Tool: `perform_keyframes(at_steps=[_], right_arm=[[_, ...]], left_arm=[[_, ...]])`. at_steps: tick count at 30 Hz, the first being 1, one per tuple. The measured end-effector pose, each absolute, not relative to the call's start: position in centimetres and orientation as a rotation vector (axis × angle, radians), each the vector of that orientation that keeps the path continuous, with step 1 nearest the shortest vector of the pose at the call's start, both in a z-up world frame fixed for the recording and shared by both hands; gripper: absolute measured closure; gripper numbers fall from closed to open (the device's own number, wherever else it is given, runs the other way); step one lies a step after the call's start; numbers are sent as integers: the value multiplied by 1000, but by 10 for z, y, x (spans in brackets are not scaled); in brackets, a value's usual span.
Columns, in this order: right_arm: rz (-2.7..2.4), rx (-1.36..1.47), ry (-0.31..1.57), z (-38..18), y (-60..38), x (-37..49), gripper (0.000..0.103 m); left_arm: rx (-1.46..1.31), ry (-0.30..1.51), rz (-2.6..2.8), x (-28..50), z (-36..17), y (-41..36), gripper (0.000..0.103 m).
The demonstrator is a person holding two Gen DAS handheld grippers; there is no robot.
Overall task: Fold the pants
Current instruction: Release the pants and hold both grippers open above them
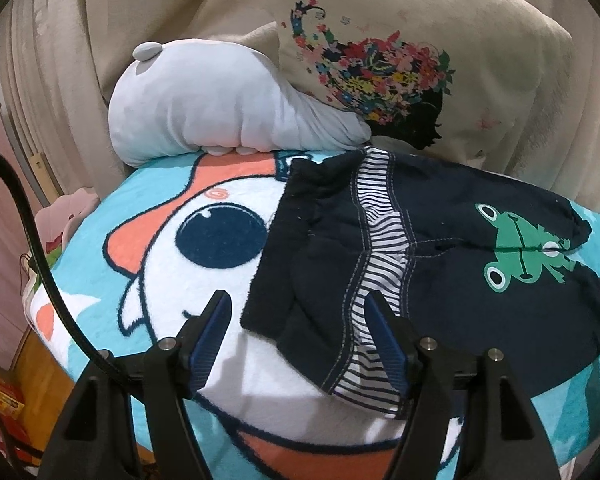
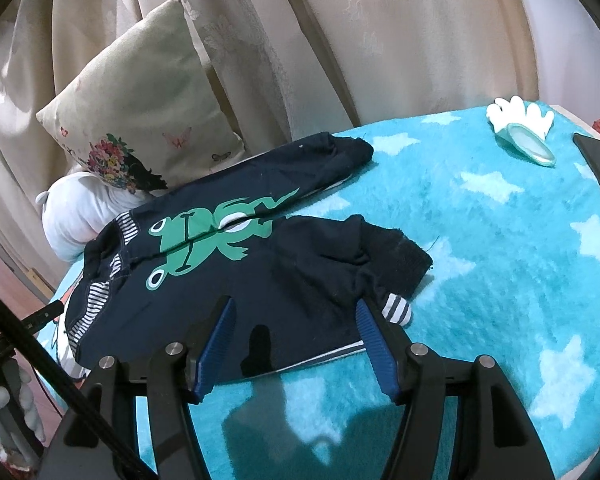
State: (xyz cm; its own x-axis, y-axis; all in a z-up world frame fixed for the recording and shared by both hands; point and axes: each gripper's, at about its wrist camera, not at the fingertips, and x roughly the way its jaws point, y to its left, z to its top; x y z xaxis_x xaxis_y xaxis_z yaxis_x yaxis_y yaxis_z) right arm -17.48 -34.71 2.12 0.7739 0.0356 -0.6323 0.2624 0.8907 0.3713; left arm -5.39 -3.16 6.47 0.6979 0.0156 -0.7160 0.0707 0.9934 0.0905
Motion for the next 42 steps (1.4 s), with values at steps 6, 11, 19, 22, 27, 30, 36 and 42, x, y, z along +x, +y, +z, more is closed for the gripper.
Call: perform_keyframes(at_steps=[6,11,19,22,27,30,36,42], right_arm=[[-115,469,681,19,-348,-173,34],[-113,466,672,19,-348,-174,34],[-131,434,672,19,-343,-173,34],[-141,427,666,23,-340,-176,34],[-148,408,647,36,-332,-183,34],[-146,378,627,49,-322,-188,34],[-119,325,596,75,-294,-201,34],[-111,277,557,93,-272,-217,33]], left_arm=[[122,787,-38,-57,71,-36,35],[106,788,-35,-58,73,-32,34],[69,773,-30,-64,80,-19,34],[45,774,-34,-65,81,-11,34],[2,757,-39,-73,87,5,34],[-35,751,-43,-79,90,17,34],[-91,714,-45,-97,101,44,32],[-134,707,-34,-104,103,67,31]])
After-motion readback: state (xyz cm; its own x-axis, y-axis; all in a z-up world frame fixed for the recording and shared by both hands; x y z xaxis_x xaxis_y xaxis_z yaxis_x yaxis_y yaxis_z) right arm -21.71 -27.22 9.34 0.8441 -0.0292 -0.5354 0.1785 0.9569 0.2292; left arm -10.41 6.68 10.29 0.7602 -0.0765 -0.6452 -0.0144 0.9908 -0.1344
